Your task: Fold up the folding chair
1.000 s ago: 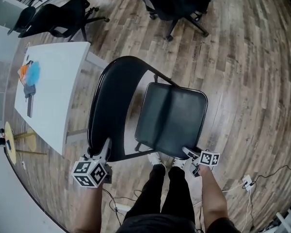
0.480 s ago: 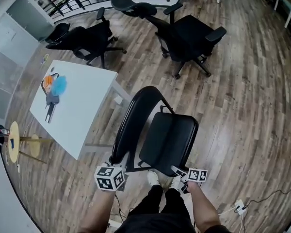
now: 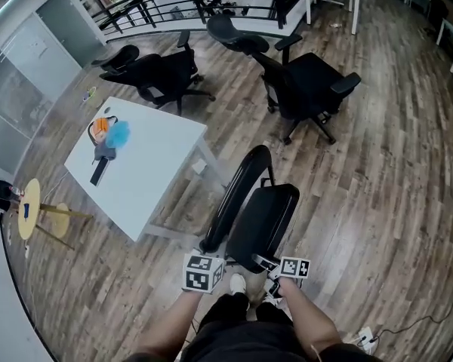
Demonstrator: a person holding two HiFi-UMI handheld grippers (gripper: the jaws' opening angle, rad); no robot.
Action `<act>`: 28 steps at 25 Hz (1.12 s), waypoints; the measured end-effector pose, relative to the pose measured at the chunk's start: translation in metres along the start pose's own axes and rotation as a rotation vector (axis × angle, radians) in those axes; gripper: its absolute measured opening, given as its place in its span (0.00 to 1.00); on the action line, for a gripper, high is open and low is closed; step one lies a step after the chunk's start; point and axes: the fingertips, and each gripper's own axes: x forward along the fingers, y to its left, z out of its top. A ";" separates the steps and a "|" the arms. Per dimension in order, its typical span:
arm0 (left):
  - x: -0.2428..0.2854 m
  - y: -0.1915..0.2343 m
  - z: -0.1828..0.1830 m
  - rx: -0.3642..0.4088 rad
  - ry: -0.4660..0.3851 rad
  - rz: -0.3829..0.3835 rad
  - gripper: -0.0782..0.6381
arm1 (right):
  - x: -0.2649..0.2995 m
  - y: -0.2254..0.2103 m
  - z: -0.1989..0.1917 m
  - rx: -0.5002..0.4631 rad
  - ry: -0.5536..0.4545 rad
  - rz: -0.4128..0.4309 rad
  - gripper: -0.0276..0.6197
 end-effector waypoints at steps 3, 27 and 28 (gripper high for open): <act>-0.006 0.005 0.003 0.009 -0.005 0.000 0.21 | 0.017 0.021 -0.001 0.000 0.007 0.014 0.66; -0.028 0.148 0.026 -0.085 -0.061 -0.102 0.23 | 0.215 0.147 -0.003 -0.039 0.067 0.090 0.63; -0.027 0.157 0.026 -0.090 -0.061 -0.105 0.23 | 0.222 0.149 -0.003 -0.039 0.068 0.090 0.63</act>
